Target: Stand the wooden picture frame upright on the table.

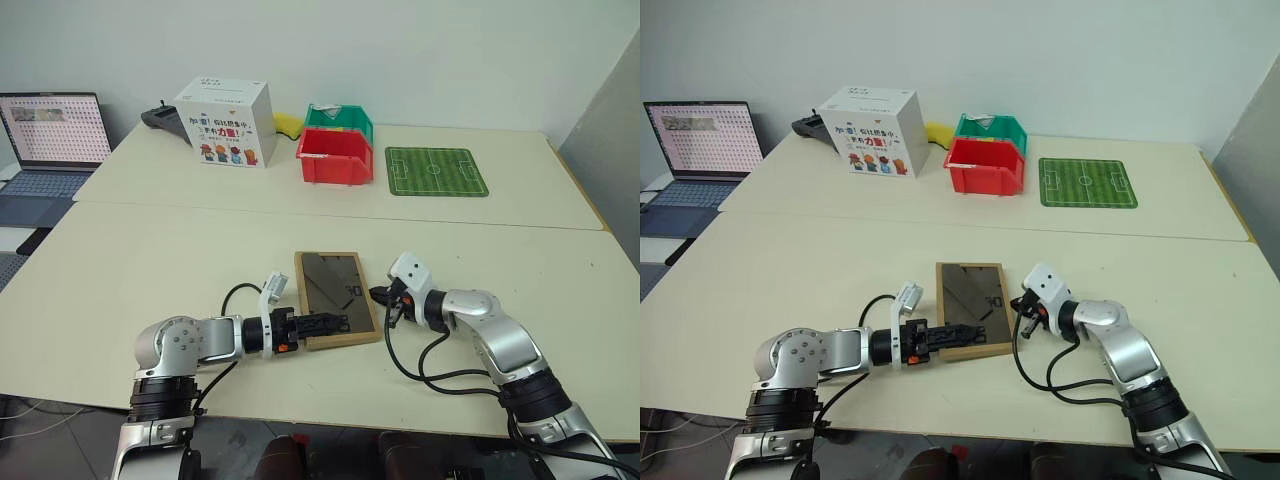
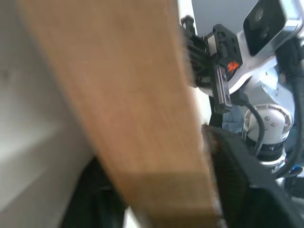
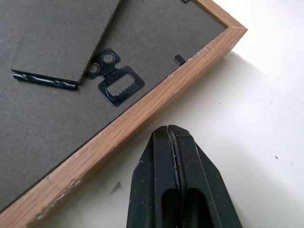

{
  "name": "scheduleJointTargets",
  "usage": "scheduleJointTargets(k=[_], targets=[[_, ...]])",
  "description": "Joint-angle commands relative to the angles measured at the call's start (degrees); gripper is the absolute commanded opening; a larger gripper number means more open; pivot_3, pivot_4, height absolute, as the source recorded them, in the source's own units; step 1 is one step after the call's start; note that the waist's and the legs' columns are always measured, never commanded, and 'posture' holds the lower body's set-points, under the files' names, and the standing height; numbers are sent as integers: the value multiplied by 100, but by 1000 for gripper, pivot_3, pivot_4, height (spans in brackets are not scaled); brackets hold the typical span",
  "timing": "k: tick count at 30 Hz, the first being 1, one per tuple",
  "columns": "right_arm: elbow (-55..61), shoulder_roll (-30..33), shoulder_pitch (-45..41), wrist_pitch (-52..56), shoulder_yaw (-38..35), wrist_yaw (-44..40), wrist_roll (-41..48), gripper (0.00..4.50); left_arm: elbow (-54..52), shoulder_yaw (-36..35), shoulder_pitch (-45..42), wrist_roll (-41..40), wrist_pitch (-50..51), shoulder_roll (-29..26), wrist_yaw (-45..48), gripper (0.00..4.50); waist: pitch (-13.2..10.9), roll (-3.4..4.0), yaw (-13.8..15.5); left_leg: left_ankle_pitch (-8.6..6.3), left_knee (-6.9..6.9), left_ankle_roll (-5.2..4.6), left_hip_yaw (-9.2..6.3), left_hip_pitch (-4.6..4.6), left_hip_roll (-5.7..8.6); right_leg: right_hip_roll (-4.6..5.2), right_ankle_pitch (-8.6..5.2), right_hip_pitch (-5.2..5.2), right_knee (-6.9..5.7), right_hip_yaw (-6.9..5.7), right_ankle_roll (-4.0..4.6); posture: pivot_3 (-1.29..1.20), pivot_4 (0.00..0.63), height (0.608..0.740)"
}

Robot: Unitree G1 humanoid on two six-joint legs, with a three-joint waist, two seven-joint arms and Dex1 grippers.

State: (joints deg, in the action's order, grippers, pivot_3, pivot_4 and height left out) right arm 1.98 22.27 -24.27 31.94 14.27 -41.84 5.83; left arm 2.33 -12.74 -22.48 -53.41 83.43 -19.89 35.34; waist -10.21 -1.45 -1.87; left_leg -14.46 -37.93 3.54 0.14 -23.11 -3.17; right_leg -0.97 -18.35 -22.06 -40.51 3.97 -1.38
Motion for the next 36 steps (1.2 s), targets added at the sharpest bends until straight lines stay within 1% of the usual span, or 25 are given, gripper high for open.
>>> scheduleJointTargets(k=[1,2,4,7,8,9,11,13,14,16,18,19,22,25,29,32,34,36], targets=[[60,55,-231,-17,-299,74,99,0,-300,-215,-87,-210,33,8,-84,1457,-1,-1,0,0,0,0,1,-1,0,0,0,-1,0,0,0,0,150,740],[70,69,-264,-6,-334,74,114,0,-335,-233,-84,-230,37,12,-114,1292,-1,-1,0,0,0,0,1,-1,0,0,0,-1,0,0,0,0,150,740],[180,213,-409,60,-498,-66,235,0,-545,-154,-128,-213,-91,-117,-34,1264,-2,-2,-1,0,1,0,2,-1,0,0,0,-2,0,0,0,0,150,740],[385,492,-677,320,-792,-334,552,493,-753,-217,-355,-294,-179,-308,74,1264,-7,-5,2,1,1,1,-1,-14,-2,-1,0,-14,0,0,0,0,150,740],[413,550,-751,415,-852,-398,654,715,-742,-244,-420,-318,-188,-338,86,1264,-7,-5,2,1,0,1,-3,-17,-1,-1,0,-15,0,0,0,0,150,740],[494,644,-845,595,-968,-557,879,1085,-719,-312,-528,-390,-181,-386,131,1264,-7,-5,2,1,0,1,-4,-20,-2,-1,0,-16,2,0,0,0,150,740],[716,863,-922,850,-1103,-945,1273,1431,-746,-315,-686,-419,-255,-554,281,1264,-8,-5,4,0,0,1,-5,-23,-1,-1,0,-16,7,-2,0,0,150,740],[883,952,-976,1119,-1204,-1110,1607,1950,-778,-218,-747,-365,-380,-715,436,1264,-9,-6,3,1,1,1,-10,-37,-3,-1,0,-21,19,-6,1,0,150,740],[976,950,-1044,1326,-1282,-1148,1836,2118,-781,-146,-774,-314,-468,-814,533,1264,-9,-6,-2,0,1,2,-12,-37,-7,-1,0,-19,24,-7,1,0,150,740],[1103,801,-1333,1878,-1478,-1156,2413,2592,-693,-10,-887,-177,-698,-1021,739,1264,-9,-6,-12,1,7,2,-8,-39,-11,-1,1,-20,33,-6,1,0,150,740],[1091,591,-1599,2201,-1580,-1004,2727,2952,-575,85,-989,-94,-868,-1132,884,1264,-19,-1,-26,1,6,3,-6,-45,-19,0,3,-26,37,-6,3,0,150,740],[1086,493,-1708,2338,-1609,-917,2858,3225,-550,143,-1023,-30,-969,-1177,932,1264,-18,-1,-25,1,4,3,-7,-47,-19,0,4,-27,35,-7,3,0,150,740],[1007,210,-1992,2522,-1538,-712,3018,3858,-388,236,-1173,95,-1132,-1241,1014,1264,-18,-1,-4,1,2,2,-17,-50,-20,-1,4,-25,35,-12,3,0,150,740],[857,-99,-2187,2387,-1310,-539,2936,4494,-327,327,-1263,212,-1292,-1271,1096,1264,-18,-1,0,0,2,2,-16,-58,-19,-2,4,-27,40,-18,3,0,150,740],[491,-423,-2352,1977,-909,-264,2526,4494,-306,363,-1306,231,-1352,-1262,1130,1264,-18,-1,-1,0,2,1,-15,-73,-27,0,4,-38,47,-21,3,0,150,740],[327,-580,-2425,1805,-768,-172,2384,4494,-392,361,-1267,211,-1367,-1250,1130,1264,-18,-1,0,1,2,2,-14,-79,-28,2,4,-46,47,-21,3,0,150,740],[365,-683,-2449,1778,-731,-204,2436,4494,-464,348,-1212,195,-1365,-1247,1128,1264,-18,-1,0,1,2,2,-14,-83,-29,2,4,-51,44,-21,3,0,150,740],[549,-757,-2442,1928,-813,-313,2728,4494,-509,323,-1152,188,-1358,-1254,1134,1264,-18,-1,0,1,2,2,-13,-83,-30,2,4,-54,41,-22,3,0,150,740]])
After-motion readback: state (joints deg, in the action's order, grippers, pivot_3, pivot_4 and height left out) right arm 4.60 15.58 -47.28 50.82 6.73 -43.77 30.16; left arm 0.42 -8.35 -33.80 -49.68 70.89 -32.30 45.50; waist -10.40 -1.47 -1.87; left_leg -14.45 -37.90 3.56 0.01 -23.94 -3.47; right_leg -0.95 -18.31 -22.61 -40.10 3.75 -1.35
